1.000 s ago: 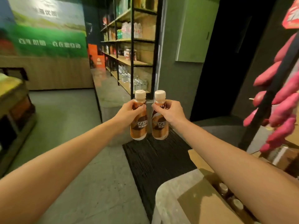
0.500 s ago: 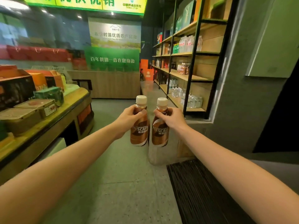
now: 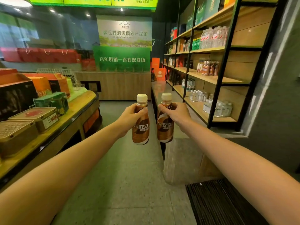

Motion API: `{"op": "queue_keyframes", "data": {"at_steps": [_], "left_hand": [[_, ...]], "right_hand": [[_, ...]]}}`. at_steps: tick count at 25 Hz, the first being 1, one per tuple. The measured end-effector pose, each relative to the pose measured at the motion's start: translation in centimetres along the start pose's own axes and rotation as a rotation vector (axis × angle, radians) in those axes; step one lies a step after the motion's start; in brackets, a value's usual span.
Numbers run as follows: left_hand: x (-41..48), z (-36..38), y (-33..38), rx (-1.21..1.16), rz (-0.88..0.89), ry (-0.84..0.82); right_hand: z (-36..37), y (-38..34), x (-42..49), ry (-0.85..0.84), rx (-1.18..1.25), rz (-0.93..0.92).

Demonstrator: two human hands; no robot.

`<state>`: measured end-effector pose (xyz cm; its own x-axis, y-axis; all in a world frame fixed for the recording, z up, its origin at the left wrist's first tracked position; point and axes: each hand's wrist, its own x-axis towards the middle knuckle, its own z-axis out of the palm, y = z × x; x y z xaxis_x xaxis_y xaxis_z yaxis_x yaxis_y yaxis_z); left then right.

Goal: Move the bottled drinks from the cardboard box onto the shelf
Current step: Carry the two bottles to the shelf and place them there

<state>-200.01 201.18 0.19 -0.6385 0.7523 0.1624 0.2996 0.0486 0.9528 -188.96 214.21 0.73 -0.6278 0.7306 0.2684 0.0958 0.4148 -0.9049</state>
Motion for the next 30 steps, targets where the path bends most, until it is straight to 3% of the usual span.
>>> {"op": "queue_keyframes", "data": {"at_steps": [16,24,30], "left_hand": [[47.7,-0.7,-6.2,-0.058,0.064,-0.038],[73.8,-2.0,-9.5,-0.031,0.106,-0.228],[88.5,2.9,-10.4,-0.059,0.143,-0.384]], "right_hand": [[5.9,10.4,46.8,0.078,0.021,0.014],[8.6,14.0,67.8,0.242,0.011,0.078],[6.4,19.0,80.2,0.384,-0.01,0.147]]}}
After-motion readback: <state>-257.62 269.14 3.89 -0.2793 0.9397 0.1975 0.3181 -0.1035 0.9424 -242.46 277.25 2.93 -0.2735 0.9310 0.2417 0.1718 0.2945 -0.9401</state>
